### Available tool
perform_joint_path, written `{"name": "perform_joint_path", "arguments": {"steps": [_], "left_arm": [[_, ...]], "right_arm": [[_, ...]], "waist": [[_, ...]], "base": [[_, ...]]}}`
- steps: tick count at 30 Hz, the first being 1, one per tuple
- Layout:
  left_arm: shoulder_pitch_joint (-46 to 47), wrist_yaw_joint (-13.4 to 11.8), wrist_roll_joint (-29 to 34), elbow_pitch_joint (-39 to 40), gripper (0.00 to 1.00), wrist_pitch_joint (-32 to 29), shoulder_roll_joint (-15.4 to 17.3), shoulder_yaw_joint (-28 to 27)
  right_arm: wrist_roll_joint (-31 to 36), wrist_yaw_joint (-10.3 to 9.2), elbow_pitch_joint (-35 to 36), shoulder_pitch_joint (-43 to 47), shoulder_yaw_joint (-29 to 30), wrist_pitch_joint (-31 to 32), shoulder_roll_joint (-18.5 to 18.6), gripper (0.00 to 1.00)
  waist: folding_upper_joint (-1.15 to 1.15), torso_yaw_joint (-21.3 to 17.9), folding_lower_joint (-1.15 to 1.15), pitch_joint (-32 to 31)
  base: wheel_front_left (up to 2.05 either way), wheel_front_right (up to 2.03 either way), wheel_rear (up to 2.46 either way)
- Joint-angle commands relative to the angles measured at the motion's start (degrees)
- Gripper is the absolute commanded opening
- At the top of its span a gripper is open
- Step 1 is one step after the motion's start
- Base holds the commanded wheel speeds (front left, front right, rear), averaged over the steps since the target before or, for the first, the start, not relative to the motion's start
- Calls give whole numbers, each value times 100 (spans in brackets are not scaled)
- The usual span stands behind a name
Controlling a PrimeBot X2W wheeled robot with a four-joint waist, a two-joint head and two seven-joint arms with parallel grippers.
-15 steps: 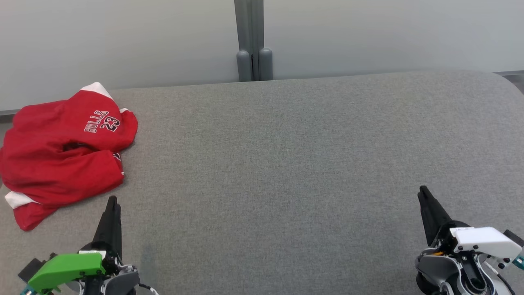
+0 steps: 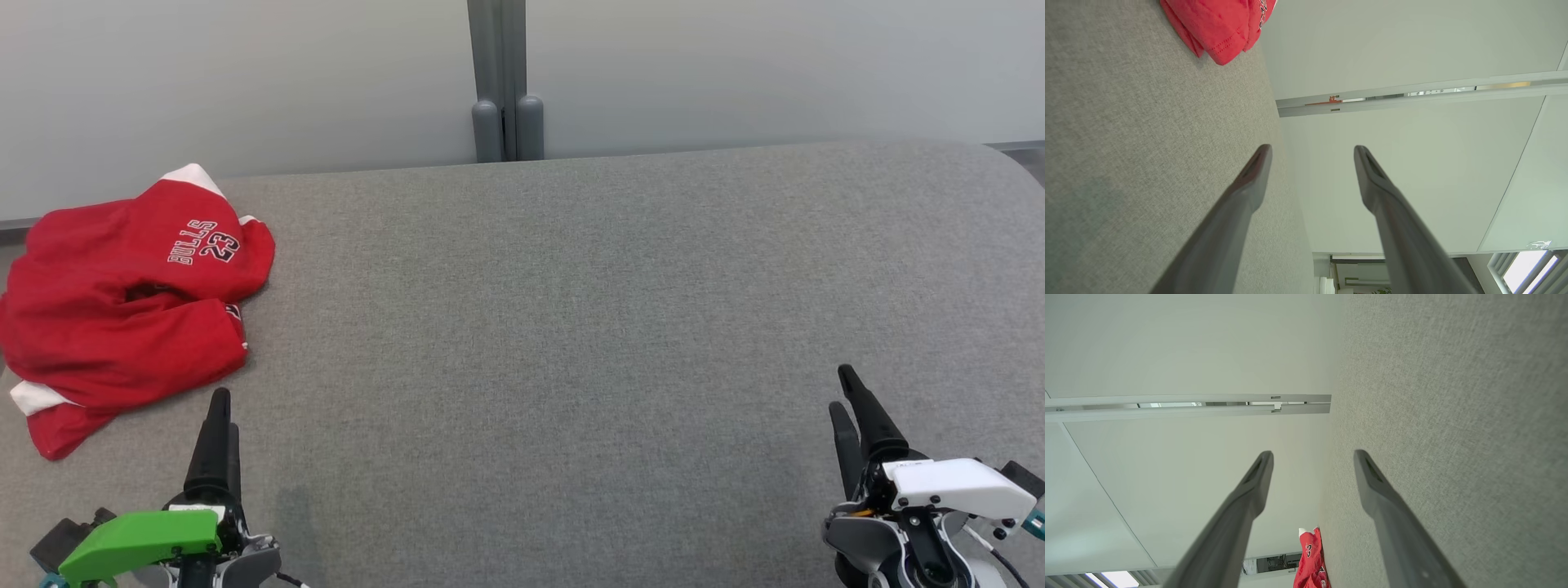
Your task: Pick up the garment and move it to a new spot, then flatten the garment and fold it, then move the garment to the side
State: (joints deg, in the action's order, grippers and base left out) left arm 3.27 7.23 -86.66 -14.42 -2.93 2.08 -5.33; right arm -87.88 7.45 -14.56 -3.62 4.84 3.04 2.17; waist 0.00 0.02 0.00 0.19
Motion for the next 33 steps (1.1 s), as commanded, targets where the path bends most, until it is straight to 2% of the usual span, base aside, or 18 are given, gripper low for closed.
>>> {"name": "perform_joint_path", "arguments": {"steps": [1,11,33], "left_arm": [[67,-2,219,154,100,65,30,15],[34,-105,1173,391,100,307,40,75],[-78,-219,3814,599,100,763,59,462]], "right_arm": [[157,1,146,-59,-22,-72,32,100],[996,1,332,-39,-125,-315,40,100],[2993,2,639,21,-525,-772,108,100]], "waist": [[0,1,0,-1],[0,2,0,-8],[0,20,0,-12]], "base": [[0,0,0],[0,0,0],[0,0,0]]}}
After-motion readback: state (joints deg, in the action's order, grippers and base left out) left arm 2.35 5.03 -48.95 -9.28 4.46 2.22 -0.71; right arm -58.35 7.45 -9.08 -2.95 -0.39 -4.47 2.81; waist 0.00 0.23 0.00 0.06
